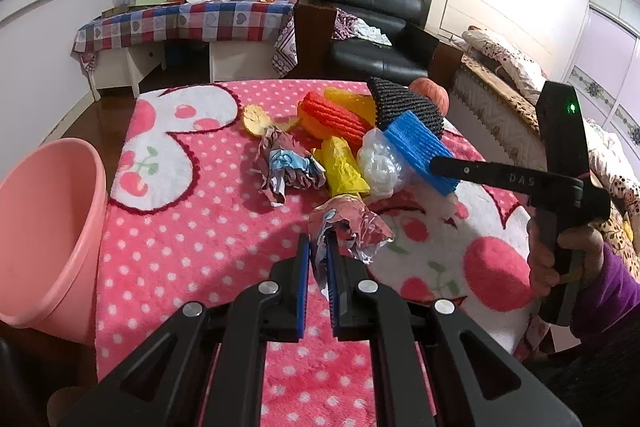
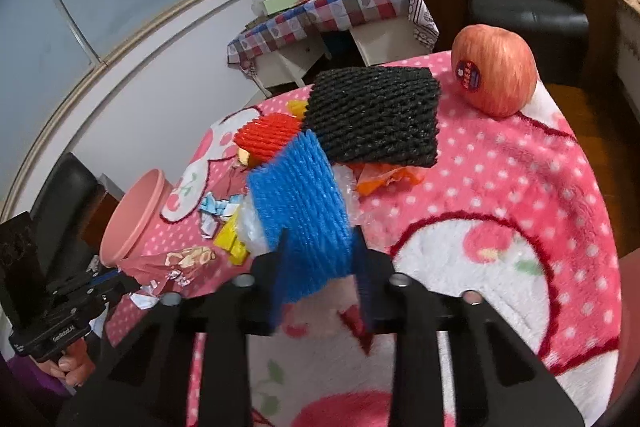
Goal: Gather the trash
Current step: 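Grasp the crumpled foil wrapper with the left tool while the right tool grasps the blue foam net, then carry both items over the pink bucket and open both tools to drop them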
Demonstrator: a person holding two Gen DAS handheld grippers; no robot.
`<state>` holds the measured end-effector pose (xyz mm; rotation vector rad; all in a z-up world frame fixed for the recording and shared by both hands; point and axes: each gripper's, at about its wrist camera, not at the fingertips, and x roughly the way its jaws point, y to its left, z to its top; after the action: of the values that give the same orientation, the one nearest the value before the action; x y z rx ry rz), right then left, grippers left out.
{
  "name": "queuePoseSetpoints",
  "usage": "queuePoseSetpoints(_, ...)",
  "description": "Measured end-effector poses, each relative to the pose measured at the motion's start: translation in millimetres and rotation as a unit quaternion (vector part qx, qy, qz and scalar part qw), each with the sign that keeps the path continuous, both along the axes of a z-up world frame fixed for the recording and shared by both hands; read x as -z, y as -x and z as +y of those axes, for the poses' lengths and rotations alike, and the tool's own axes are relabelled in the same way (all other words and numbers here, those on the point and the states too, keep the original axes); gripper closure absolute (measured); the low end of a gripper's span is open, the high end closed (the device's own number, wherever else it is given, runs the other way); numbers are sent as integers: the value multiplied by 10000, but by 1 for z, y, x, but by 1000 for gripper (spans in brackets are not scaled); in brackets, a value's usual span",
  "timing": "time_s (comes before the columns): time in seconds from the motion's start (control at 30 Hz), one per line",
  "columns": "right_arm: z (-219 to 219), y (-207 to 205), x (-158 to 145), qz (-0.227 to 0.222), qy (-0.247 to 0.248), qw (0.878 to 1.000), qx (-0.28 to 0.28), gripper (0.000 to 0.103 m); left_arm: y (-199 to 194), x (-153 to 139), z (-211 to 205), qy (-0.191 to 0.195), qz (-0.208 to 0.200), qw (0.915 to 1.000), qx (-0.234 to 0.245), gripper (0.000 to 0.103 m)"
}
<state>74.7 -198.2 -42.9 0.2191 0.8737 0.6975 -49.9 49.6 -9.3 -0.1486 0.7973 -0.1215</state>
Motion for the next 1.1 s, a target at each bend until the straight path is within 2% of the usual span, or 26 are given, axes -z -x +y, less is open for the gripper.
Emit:
queuePoseSetpoints(0.07, -2, 4, -3, -72, -2, 10000, 20, 86, 0, -2, 0, 26, -28, 10000, 3, 96)
queuePoseSetpoints(0.33, -14, 15, -21, -341, 31, 9991, 257, 86, 3, -11, 0, 157, -237, 9996, 19, 96)
queuePoseSetpoints(0.63, -19, 33, -55, -813, -18, 9961, 348, 86, 9, -29, 10, 326, -575, 9978, -71, 96)
queuePoseSetpoints(0.9, 14, 38, -68, -916, 52, 9958, -21, 86, 22, -42, 34, 278, -907, 9945, -447, 96)
queuePoseSetpoints(1.1, 57, 41, -71, -866, 75, 9948, -529, 86, 42, -47, 70, 201, -1061, 9887, -1042, 96)
